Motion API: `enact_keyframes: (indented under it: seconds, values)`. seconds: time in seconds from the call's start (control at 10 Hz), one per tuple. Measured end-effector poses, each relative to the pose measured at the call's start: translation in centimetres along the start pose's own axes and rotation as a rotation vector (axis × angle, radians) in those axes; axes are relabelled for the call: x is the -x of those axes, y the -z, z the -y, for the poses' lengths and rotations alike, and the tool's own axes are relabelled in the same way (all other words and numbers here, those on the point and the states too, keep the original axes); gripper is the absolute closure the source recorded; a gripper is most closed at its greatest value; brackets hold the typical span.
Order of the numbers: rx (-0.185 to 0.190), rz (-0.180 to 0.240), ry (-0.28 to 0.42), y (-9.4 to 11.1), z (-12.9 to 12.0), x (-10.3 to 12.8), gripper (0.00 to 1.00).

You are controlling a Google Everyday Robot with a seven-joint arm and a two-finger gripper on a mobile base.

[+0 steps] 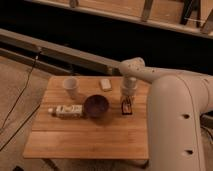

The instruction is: Place the eraser on the white sponge

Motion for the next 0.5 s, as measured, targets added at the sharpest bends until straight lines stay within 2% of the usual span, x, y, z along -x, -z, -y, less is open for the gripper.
enact_keyframes:
  seconds: [0.5]
  values:
    - [-0.038,0.094,0.08,5.0,-1.4,5.2,1.0]
